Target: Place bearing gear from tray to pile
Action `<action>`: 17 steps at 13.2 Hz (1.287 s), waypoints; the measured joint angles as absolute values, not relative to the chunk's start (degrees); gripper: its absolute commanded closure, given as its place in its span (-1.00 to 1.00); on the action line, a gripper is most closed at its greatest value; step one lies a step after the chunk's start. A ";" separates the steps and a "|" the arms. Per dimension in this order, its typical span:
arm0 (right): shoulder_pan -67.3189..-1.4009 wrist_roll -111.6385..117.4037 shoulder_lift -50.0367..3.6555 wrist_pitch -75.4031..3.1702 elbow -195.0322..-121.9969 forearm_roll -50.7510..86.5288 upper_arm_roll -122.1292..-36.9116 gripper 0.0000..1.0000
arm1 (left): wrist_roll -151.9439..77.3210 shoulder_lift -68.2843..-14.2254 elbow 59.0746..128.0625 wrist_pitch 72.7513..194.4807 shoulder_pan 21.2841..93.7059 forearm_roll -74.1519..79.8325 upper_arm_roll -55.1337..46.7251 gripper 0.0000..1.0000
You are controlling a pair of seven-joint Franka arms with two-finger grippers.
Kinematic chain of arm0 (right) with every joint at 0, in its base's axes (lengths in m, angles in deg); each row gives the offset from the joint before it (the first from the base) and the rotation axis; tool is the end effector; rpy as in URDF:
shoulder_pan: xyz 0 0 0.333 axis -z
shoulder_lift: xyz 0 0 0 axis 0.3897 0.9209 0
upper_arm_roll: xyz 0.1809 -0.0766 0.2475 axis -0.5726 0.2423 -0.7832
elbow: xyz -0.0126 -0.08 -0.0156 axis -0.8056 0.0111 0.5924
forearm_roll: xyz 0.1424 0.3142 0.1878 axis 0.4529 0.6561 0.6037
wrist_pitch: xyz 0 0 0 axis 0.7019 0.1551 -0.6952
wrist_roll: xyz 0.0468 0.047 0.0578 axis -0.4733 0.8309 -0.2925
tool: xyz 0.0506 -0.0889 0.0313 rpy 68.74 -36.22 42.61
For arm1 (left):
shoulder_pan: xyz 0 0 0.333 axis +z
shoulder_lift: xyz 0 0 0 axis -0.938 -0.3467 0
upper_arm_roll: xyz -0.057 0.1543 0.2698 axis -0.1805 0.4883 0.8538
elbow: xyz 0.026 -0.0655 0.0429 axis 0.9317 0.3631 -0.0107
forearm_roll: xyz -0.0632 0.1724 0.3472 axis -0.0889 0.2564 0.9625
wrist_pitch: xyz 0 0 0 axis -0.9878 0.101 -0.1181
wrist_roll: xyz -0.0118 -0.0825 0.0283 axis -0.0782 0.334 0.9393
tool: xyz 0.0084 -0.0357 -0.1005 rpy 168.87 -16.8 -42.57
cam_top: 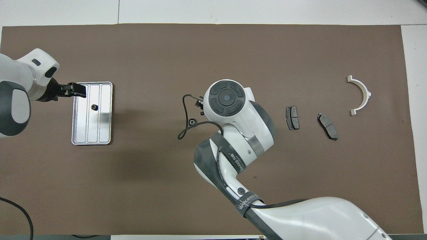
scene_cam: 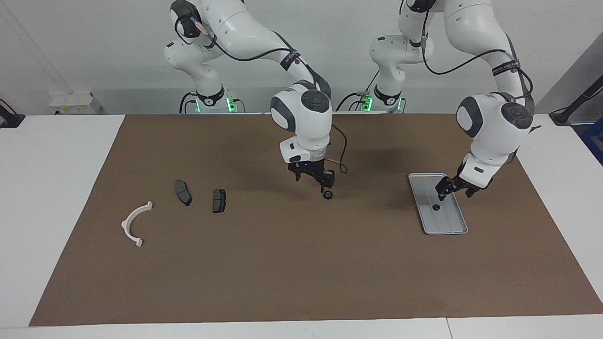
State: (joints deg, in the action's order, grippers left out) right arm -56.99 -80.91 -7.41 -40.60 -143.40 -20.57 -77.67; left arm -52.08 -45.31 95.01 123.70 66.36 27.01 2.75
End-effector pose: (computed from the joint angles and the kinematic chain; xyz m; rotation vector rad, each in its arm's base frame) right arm 0.5517 0.4325 0.3426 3.0075 -0.8946 0.1300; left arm 0.6141 0.0039 0.3692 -3.1378 -0.0472 -0.1052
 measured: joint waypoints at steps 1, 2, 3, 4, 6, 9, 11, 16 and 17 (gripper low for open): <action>-57.78 -82.02 -5.38 -40.60 -141.88 -20.93 -77.65 -0.93 | -52.08 -45.86 95.65 124.60 66.36 27.01 2.73 -0.98; -58.36 -82.62 -3.69 -40.60 -140.51 -20.95 -77.64 -0.93 | -52.08 -46.19 96.10 125.10 66.36 27.01 2.71 -0.98; -58.73 -83.18 -2.36 -40.60 -139.17 -20.95 -77.63 -0.93 | -52.08 -46.42 96.63 125.80 66.36 27.01 2.67 -0.98; -58.91 -83.49 -1.42 -40.60 -137.96 -20.95 -77.63 -0.92 | -52.08 -46.57 97.50 127.23 66.36 27.01 2.62 -0.98; -59.14 -83.51 -0.51 -40.60 -136.67 -20.95 -77.63 -0.91 | -52.08 -46.74 100.22 131.04 66.36 27.01 2.51 -0.97; -60.26 -83.51 0.97 -41.21 -136.38 -21.01 -77.64 -0.90 | -52.09 -46.85 102.86 133.47 66.36 27.01 2.44 -0.94; -60.78 -83.52 1.91 -41.69 -136.27 -21.03 -77.61 -0.86 | -52.09 -46.85 103.25 133.87 66.36 27.01 2.36 -0.90; -60.83 -83.52 2.61 -42.22 -135.87 -21.19 -77.44 -0.24 | -52.08 -47.14 103.59 135.95 66.35 27.01 2.11 -0.90; -60.83 -83.52 2.59 -42.24 -135.81 -21.20 -77.42 -0.09 | -52.08 -47.37 103.71 136.51 66.35 27.01 2.10 -0.87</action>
